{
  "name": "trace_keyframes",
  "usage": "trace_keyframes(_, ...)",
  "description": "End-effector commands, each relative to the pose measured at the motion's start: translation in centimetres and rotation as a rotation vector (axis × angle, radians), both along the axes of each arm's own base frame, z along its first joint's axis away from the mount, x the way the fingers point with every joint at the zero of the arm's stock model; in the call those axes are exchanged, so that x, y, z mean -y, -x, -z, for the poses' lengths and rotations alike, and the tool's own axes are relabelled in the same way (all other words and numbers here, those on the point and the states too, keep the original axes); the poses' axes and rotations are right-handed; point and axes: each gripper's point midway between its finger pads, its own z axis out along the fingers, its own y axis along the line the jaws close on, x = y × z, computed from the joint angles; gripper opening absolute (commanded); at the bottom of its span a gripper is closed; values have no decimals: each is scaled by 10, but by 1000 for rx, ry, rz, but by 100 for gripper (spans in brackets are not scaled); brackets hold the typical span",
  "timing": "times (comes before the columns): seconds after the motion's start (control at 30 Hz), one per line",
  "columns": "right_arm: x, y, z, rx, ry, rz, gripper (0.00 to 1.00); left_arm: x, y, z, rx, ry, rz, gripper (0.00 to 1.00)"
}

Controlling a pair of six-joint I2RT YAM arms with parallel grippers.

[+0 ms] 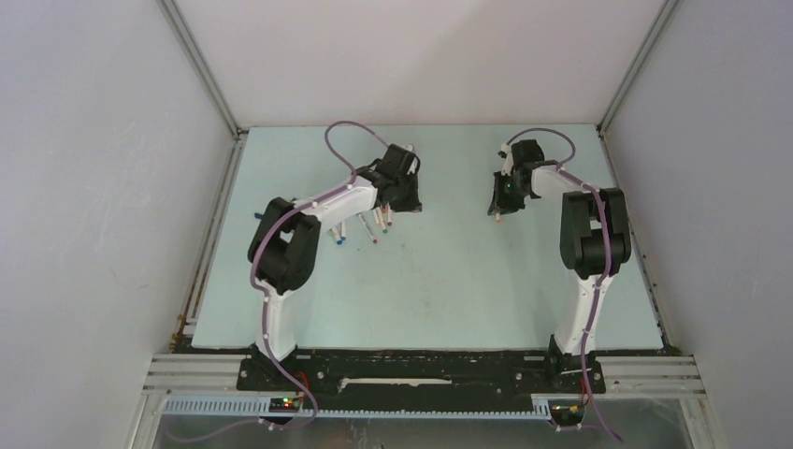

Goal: Open the pen caps
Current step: Place the pen cap at the center of the board.

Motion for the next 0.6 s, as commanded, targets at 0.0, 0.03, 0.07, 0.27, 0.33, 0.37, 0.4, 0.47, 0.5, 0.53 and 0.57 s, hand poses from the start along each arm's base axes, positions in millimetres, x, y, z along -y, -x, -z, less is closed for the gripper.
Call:
trace_keyframes(0.0,-3,-7,-5,-9,-57,26,12,3,-13,2,-8,-54,12,6)
trace_keyframes(0.03,-2,-7,-5,-9,-58,27,13,4,-15,5,-13,-56,11,7)
trace_keyframes(0.07,-2,-6,-5,-11,-58,29,13,5,-17,8,-21,-60,10,8)
trace_keyframes(0.27,0,-6,-5,-11,-59,36,17,10,-22,21,-52,-76,18,12)
trace_keyframes(0.33,1,-6,-5,-11,-58,39,19,10,-22,25,-60,-80,19,17)
trace_keyframes(0.37,2,-7,-4,-12,-58,41,19,10,-22,27,-63,-82,21,19)
trace_keyframes(0.4,3,-7,-4,-13,-59,44,20,9,-21,31,-72,-87,23,21)
trace_keyframes(0.47,4,-6,-4,-16,-59,47,21,9,-22,35,-84,-89,25,24)
trace_keyframes(0.5,4,-6,-4,-15,-60,46,22,9,-21,38,-90,-92,27,26)
trace_keyframes(0.53,5,-6,-4,-15,-61,47,23,8,-21,39,-92,-96,26,27)
trace_keyframes(0.57,5,-6,-4,-15,-62,47,23,8,-21,40,-91,-100,27,28)
